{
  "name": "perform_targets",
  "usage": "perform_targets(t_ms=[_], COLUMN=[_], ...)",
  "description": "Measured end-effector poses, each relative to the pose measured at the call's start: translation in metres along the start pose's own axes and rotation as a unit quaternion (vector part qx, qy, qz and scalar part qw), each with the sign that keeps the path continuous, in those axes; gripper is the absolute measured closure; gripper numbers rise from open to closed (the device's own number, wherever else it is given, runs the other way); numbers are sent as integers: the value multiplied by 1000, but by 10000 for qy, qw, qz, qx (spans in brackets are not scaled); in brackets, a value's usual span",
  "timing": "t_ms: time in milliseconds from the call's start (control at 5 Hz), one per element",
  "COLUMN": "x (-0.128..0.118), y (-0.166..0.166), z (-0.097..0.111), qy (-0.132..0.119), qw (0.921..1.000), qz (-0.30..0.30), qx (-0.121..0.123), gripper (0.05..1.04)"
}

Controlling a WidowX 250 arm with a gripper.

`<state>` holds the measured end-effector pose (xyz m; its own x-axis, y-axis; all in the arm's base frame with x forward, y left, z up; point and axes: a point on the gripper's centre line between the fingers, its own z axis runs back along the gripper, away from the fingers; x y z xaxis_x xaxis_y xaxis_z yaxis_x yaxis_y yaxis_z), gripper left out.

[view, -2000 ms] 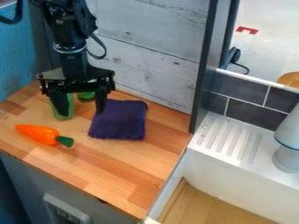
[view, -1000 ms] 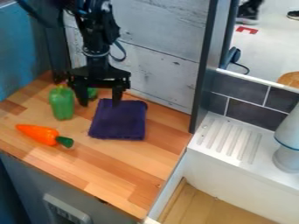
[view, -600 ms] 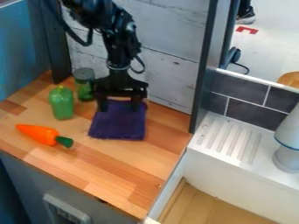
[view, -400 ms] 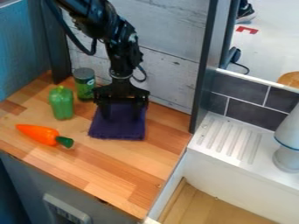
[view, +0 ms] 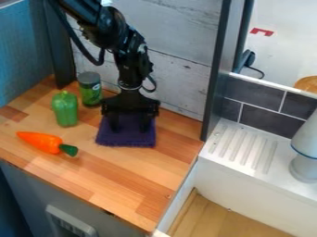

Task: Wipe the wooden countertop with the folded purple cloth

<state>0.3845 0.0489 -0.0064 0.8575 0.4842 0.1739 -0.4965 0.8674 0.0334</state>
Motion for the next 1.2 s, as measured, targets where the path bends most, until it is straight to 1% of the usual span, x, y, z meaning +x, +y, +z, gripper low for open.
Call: perform_targets(t_ms=[200,400,600,800,1000,1200], x=[-12,-42,-69,-99,-127,-148], y=[-7,-26,-45,-59,-65,-63], z=[0,4,8,12,12,12], qy=[-6,56,34,56,46,68], qw=[10000,9999,9993,9988,9987,9978], qz=[35,-109,-286,-399,-476,-658], qx=[-81,-108,-234,-295,-160,-36], gripper=[85,85,85,85,85,86])
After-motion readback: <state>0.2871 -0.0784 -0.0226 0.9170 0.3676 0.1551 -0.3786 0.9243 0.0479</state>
